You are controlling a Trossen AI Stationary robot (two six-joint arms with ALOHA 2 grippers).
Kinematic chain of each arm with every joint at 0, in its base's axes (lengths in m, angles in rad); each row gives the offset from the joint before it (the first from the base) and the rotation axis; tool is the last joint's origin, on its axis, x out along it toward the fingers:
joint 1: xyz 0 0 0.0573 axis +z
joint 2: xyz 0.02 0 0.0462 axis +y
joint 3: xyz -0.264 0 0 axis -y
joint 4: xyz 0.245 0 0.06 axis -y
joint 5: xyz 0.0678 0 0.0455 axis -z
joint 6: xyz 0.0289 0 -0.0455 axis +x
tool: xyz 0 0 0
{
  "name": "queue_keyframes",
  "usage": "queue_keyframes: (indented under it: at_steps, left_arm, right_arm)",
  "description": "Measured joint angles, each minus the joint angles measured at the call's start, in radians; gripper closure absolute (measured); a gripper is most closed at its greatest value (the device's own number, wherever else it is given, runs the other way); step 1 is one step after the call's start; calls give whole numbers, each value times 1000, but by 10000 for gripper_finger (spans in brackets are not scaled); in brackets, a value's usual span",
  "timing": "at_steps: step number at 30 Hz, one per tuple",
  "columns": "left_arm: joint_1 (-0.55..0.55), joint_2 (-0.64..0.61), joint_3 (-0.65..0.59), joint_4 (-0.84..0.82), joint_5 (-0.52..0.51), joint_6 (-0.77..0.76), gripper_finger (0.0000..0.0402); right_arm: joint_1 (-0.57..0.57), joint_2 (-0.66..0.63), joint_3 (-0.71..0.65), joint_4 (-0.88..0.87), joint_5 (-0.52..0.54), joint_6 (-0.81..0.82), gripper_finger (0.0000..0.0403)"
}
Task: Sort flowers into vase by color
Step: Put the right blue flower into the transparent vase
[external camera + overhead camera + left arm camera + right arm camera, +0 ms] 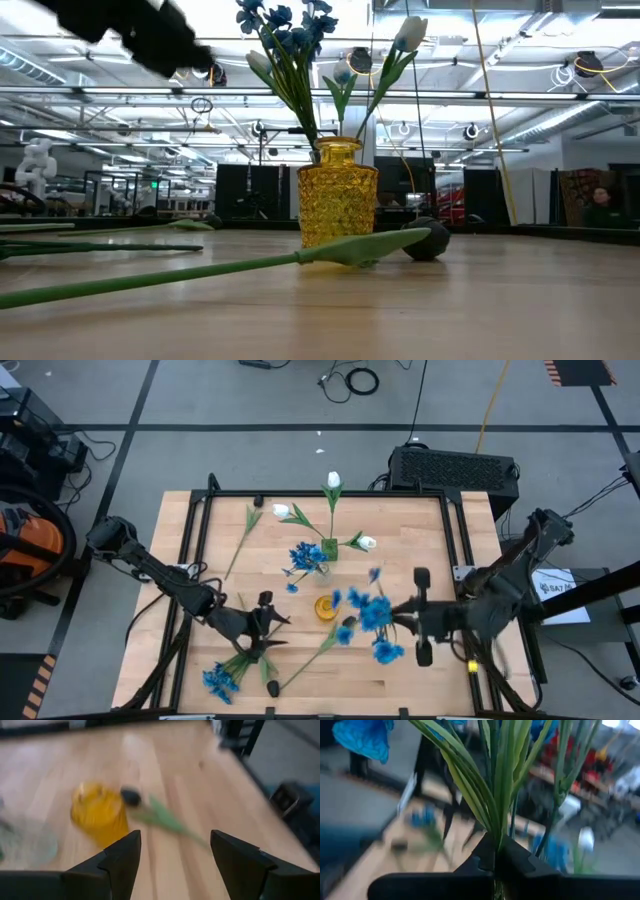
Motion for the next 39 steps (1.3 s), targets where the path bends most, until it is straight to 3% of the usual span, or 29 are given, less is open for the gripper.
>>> queue_keyframes:
  at_steps: [5,9,15,24,35,39]
  left_arm:
    - [7,0,0,191,-42,103,155]
    - [12,0,0,335,-127,178,155]
    - [12,0,0,457,-243,269,155]
    - [10,0,0,477,-268,283,155]
    - [2,0,0,426,-248,279,156]
    - [2,0,0,413,-247,279,176]
  right_arm:
    - [-136,13,1,268,-217,-112,403]
    - [-245,71,-5,434,-283,-114,402]
    - [-339,223,-13,673,-488,-79,403]
    - [-364,419,-14,921,-501,-7,398]
    - [-392,479,-15,1010,-499,0,397]
    - [-398,481,-15,1005,-500,0,397]
